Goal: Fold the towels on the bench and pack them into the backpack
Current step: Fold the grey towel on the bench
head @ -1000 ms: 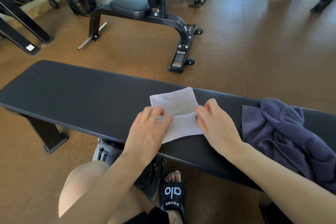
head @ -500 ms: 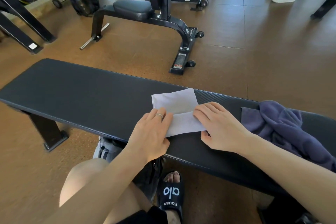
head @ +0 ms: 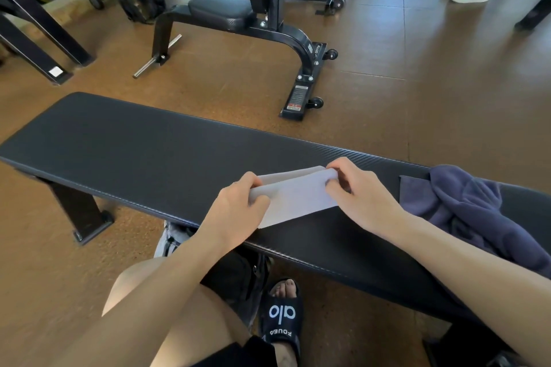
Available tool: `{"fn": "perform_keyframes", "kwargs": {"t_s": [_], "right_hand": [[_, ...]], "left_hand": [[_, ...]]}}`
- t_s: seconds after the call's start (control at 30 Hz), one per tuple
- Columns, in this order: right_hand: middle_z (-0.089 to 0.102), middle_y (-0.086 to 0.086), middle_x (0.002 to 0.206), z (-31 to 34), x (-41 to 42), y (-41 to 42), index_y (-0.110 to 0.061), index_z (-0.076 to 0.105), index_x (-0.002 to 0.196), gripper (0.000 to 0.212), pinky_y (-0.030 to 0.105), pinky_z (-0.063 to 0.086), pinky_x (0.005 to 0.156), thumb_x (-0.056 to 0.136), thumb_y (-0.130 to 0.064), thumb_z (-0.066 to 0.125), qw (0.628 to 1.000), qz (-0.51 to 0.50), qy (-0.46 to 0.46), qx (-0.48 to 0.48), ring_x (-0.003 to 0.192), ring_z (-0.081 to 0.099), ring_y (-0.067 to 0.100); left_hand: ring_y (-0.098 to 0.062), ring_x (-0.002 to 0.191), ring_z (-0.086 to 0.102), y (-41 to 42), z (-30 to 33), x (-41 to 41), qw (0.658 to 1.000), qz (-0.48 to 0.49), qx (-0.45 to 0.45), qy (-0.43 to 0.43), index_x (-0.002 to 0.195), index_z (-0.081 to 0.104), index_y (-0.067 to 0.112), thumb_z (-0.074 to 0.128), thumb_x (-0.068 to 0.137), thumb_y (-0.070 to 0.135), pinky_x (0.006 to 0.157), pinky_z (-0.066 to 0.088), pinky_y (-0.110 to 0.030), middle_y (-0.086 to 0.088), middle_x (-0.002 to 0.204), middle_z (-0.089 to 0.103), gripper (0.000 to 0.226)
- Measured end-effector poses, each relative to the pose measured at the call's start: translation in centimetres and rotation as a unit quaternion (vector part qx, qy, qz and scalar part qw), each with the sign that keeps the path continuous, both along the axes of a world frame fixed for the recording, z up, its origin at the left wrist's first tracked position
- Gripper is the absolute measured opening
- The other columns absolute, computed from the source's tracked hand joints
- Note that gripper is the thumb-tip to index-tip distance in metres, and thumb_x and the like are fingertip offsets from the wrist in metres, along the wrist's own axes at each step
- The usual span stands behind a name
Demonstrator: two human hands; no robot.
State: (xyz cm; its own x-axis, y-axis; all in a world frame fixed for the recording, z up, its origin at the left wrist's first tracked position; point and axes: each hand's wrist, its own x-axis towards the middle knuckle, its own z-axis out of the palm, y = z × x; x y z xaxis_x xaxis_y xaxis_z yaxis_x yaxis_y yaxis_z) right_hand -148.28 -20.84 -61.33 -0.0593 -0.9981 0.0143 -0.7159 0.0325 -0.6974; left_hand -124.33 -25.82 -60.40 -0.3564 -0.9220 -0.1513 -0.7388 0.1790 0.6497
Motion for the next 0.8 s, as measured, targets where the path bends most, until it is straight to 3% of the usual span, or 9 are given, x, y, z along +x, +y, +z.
{"fn": "perform_keyframes", "kwargs": {"t_s": [0.17,0.4,0.5,0.67,0.73,0.8], "right_hand": [[0.062,-0.003,0.081,0.2,0.5,-1.0,-0.026,0.045,0.112,0.013,0.033,0.051,0.061,0.104,-0.035,0.042,0.999,-0.034,-0.005,0.028,0.068,0.062,0.017],[0.053,0.000,0.076,-0.7,1.1,-2.1,-0.017,0.046,0.087,0.023,0.026,0.037,0.055,0.103,-0.032,0.039,0.994,-0.088,0.031,0.050,0.064,0.050,0.012],[0.056,0.001,0.076,-0.9,0.9,-2.3,-0.017,0.047,0.093,0.021,0.029,0.040,0.055,0.103,-0.033,0.038,0.993,-0.085,0.014,0.083,0.064,0.053,0.012],[0.061,-0.001,0.087,-1.0,0.8,-2.3,-0.027,0.042,0.116,0.014,0.044,0.055,0.071,0.103,-0.029,0.038,0.995,-0.075,0.003,0.066,0.074,0.063,0.020],[0.060,0.000,0.082,-1.0,1.0,-2.3,-0.029,0.041,0.120,0.020,0.045,0.055,0.069,0.102,-0.023,0.037,0.997,-0.058,0.034,0.041,0.070,0.060,0.018],[0.059,0.001,0.084,-1.2,1.3,-2.3,-0.029,0.042,0.122,0.023,0.044,0.054,0.068,0.102,-0.020,0.035,0.995,-0.044,0.087,0.025,0.070,0.059,0.018]], "left_hand": [[-0.015,0.077,0.058,-0.7,-0.7,0.2,0.999,0.046,0.006,0.026,0.106,0.048,0.024,0.048,0.098,0.020,0.058,0.047,-0.024,0.001,0.098,0.058,0.009],[-0.013,0.089,0.061,-1.6,-1.3,0.3,0.998,0.054,-0.011,0.040,0.113,0.048,0.026,0.045,0.104,0.037,0.073,0.052,-0.027,0.006,0.105,0.057,0.015],[-0.013,0.090,0.061,-1.9,-1.7,0.2,0.997,0.057,-0.023,0.041,0.112,0.048,0.026,0.045,0.103,0.040,0.075,0.053,-0.028,0.007,0.106,0.057,0.016],[-0.012,0.087,0.059,-2.0,-2.0,0.0,0.996,0.077,-0.039,0.037,0.117,0.048,0.025,0.048,0.102,0.041,0.069,0.047,-0.021,0.005,0.107,0.055,0.022],[-0.013,0.080,0.059,-1.8,-1.8,0.0,0.992,0.068,-0.109,-0.017,0.125,0.047,0.023,0.051,0.101,0.038,0.067,0.050,-0.023,0.004,0.114,0.050,0.028],[-0.018,0.082,0.059,-1.7,-1.4,-0.1,0.967,0.011,-0.239,-0.091,0.128,0.051,0.019,0.056,0.099,0.028,0.072,0.052,-0.031,-0.001,0.119,0.050,0.030]]}}
